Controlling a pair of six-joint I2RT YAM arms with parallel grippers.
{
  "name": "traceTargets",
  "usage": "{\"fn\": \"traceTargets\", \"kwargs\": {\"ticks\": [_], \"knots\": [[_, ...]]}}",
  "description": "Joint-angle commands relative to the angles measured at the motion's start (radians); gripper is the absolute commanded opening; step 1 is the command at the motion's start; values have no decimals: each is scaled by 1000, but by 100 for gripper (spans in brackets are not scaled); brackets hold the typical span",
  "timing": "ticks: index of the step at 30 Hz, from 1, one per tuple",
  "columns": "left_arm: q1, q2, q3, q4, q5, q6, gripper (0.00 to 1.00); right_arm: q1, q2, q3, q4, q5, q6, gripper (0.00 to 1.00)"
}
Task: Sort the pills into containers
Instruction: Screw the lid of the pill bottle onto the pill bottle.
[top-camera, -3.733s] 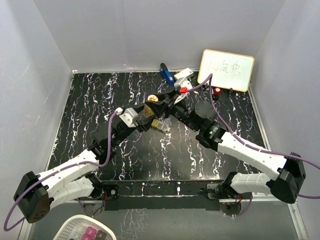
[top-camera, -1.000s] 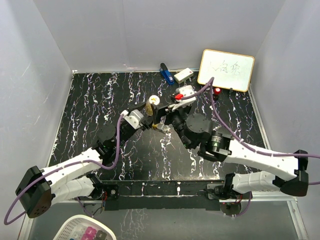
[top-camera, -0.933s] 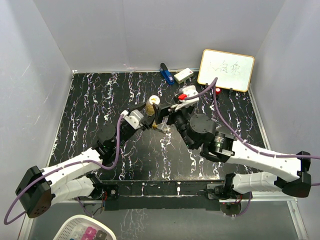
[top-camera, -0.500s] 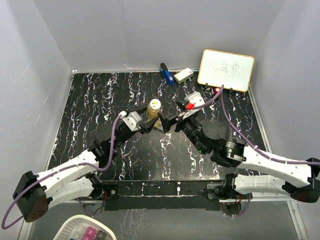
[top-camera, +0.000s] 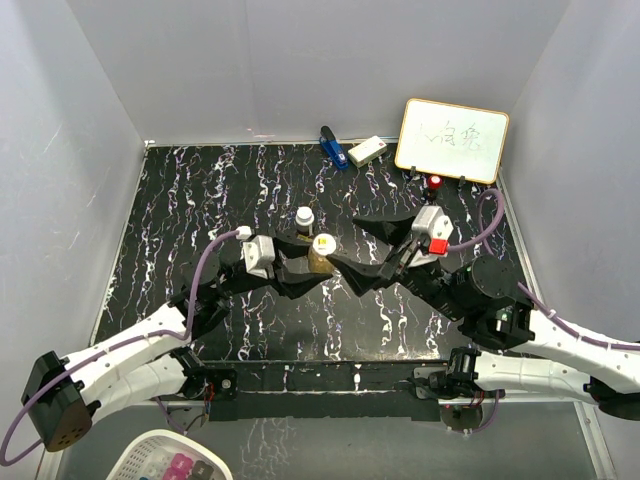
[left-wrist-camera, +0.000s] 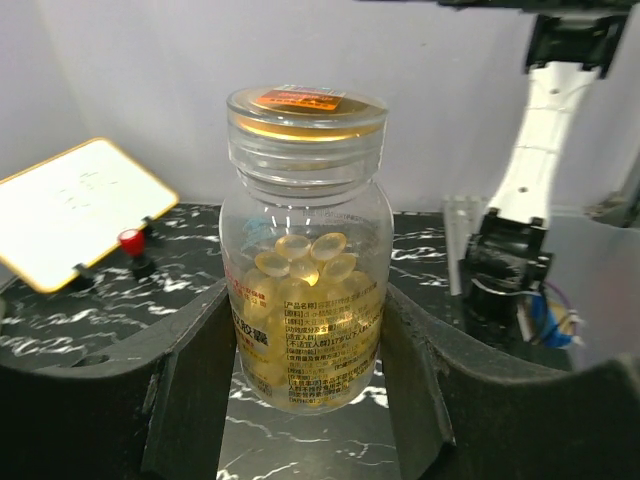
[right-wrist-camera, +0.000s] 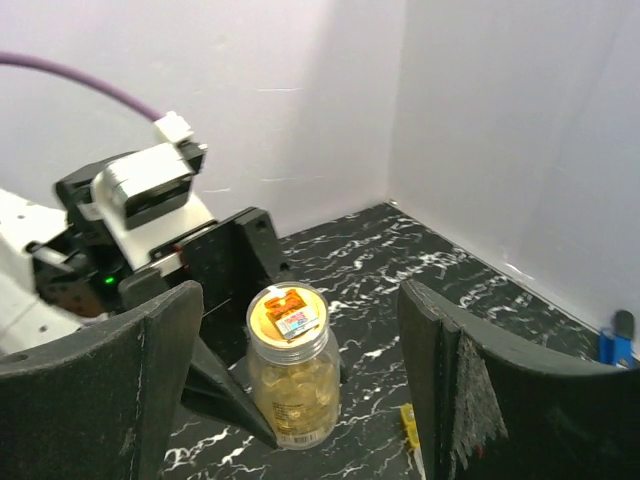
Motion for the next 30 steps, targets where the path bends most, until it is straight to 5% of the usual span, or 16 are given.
{"fn": "traceTargets", "kwargs": {"ticks": [1,11,30], "knots": [[2,12,35,142,160,-116,0,3,-23,-14,40,-181,-3,75],[3,69,43,267,291,-216,0,3,-33,-17,-7,-287,13,72],[3,92,54,303,335,-265,0,3,11,-24,1,-310,16,43]]}}
